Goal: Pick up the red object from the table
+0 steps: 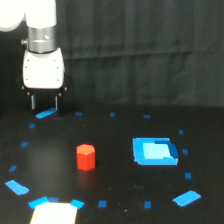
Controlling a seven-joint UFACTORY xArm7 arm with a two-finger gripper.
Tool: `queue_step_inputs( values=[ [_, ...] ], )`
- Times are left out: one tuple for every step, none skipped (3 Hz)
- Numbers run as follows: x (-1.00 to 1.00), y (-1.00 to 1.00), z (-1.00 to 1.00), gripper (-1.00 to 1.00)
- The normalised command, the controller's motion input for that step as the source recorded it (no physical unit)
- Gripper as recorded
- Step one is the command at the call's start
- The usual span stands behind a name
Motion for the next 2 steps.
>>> queue_step_inputs(
  values=[
    [0.85, -1.00, -0.71, 1.00],
    [0.64, -0.89, -0.35, 0.91]
  ],
)
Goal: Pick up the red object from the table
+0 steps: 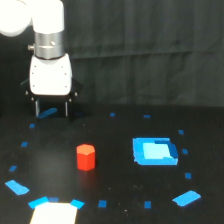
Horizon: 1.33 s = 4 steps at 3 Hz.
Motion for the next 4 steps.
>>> queue_step_inputs(
  values=[
    [0.90, -1.00, -0.08, 1.00],
    [0.48, -0.81, -0.22, 0.63],
    [0.58, -1.00, 0.06, 0.47],
    [0.43, -1.00, -0.43, 1.00]
  ],
)
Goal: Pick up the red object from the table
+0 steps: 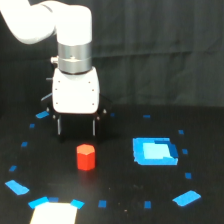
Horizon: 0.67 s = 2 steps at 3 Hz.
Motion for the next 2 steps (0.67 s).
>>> queue_step_inputs(
  values=[
    [0.92, -1.00, -0.44, 0.33],
    [0.47, -0.75, -0.22, 0.81]
  ],
)
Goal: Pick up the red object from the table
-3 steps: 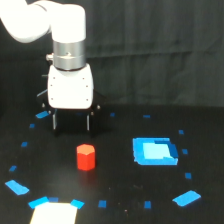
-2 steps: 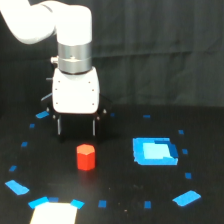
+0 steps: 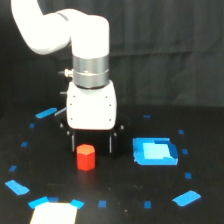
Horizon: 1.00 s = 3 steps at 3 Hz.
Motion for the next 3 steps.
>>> queue_step_inputs(
  values=[
    [-0.58, 0.07, -0.23, -0.89],
    [-0.35, -0.05, -0.17, -1.00],
    [-0.07, -0.07, 0.21, -0.80]
  ],
)
